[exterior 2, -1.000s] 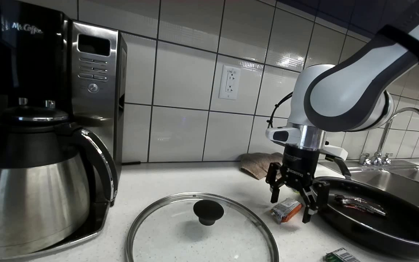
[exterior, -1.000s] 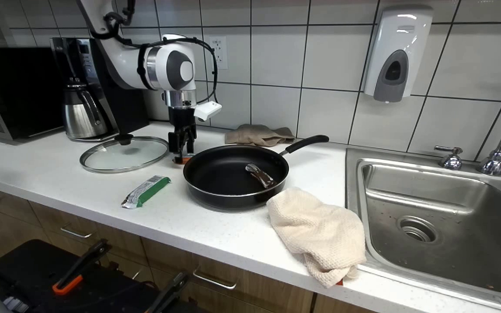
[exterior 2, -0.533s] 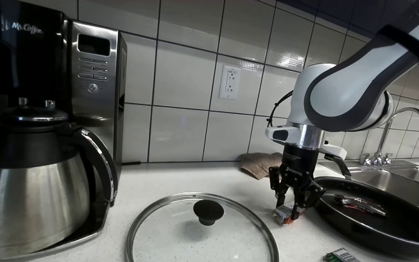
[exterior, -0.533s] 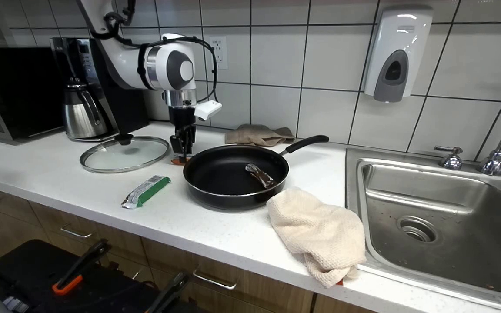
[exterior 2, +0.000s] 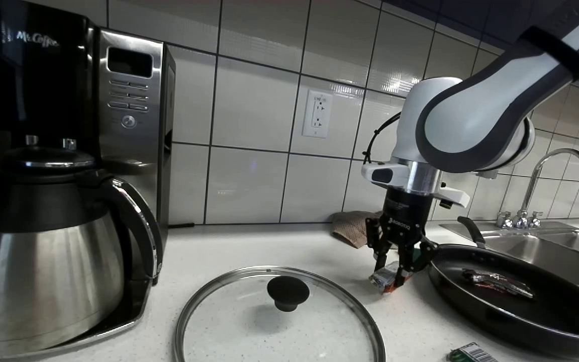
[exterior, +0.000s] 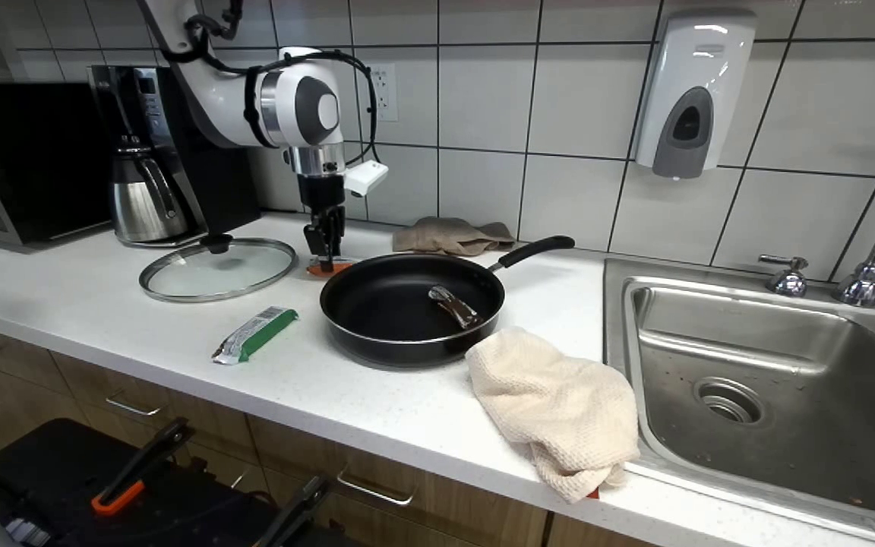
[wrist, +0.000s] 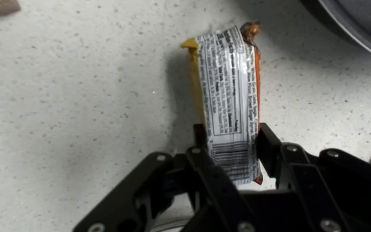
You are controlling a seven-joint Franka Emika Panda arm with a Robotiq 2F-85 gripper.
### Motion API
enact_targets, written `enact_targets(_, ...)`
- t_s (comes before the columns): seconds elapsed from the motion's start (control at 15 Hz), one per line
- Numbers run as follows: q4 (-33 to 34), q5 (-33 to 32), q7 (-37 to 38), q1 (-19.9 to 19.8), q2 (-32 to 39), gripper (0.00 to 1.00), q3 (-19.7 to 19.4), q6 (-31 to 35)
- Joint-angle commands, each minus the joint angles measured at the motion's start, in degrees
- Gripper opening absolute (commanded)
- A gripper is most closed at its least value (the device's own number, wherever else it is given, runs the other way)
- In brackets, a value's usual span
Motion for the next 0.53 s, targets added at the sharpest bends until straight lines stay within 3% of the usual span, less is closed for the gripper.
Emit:
enact_targets(0.0, 3.17, -2.87, -0.80, 1.69, -0.26, 0.17, -1.43, 0.22)
enact_targets(0.47, 1.48, -1.57, 2.79, 1.74, -4.78, 0.17, -2.06, 1.72)
